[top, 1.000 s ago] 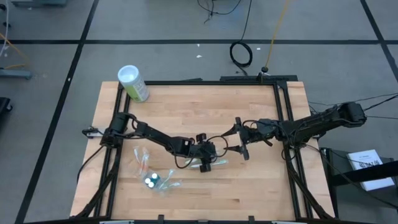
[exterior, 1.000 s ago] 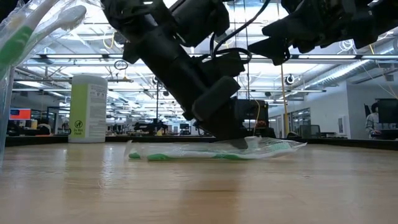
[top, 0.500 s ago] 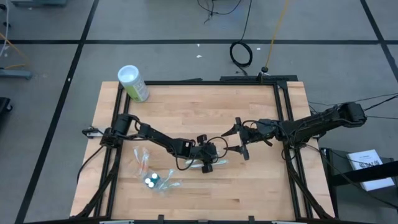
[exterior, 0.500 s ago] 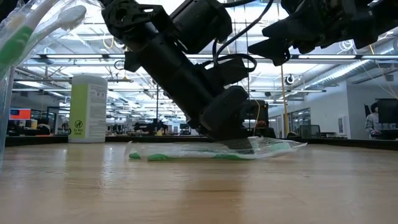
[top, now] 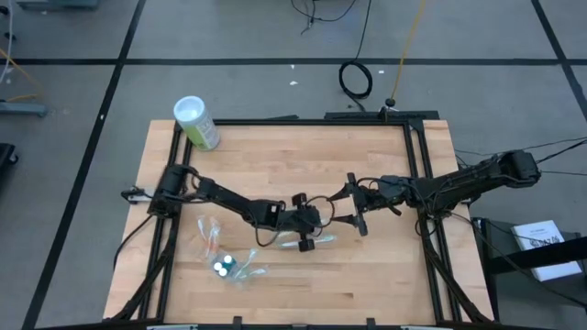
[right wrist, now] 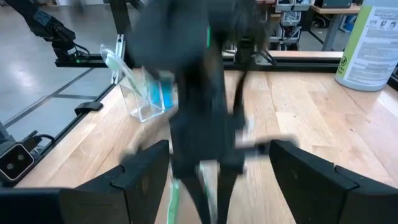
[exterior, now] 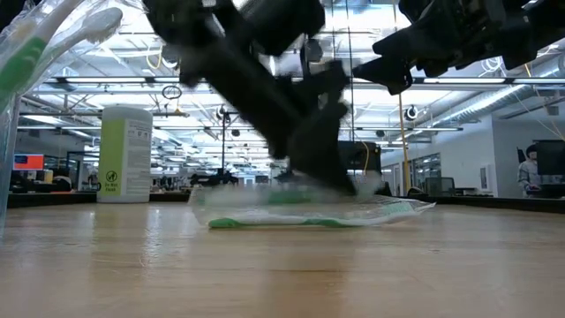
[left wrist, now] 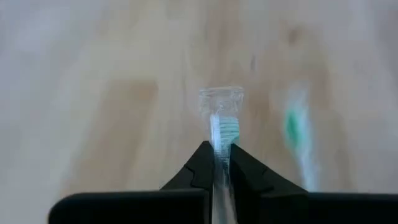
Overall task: Pick & Place toothbrushing station
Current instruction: Put the green toothbrush into the transparent organizer
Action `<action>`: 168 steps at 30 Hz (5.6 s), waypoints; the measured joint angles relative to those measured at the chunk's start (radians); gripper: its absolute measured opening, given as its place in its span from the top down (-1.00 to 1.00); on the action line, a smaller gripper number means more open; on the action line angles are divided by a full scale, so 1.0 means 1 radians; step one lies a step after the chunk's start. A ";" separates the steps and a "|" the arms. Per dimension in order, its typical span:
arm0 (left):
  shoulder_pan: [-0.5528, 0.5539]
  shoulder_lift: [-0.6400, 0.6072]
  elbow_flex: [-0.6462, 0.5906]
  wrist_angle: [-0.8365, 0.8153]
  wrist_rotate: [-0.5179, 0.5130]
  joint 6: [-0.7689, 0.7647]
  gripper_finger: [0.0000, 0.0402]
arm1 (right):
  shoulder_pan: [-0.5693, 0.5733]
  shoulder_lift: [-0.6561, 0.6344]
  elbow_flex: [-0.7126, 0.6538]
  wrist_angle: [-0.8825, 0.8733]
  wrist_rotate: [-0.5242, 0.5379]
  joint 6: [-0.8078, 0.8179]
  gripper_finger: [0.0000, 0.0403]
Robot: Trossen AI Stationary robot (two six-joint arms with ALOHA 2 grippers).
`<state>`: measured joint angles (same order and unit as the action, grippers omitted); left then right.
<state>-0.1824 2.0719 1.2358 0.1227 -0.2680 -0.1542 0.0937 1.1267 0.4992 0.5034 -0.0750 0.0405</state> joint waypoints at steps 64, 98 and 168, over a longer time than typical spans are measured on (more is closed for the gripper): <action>-0.605 -0.389 -0.753 1.332 -0.257 0.301 0.43 | -0.059 -0.026 0.000 0.165 0.004 -0.025 -0.34; -0.482 -0.452 -0.380 0.567 -0.031 0.165 0.08 | 0.180 0.116 0.000 0.362 -0.002 -0.104 -0.34; -0.422 -0.451 -0.101 -0.173 -0.128 -0.003 0.08 | 0.184 0.113 0.000 0.342 0.000 -0.053 -0.34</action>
<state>-0.6043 1.6207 1.1348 -0.0504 -0.3964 -0.1567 0.2775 1.2392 0.4995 0.8455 -0.0746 -0.0125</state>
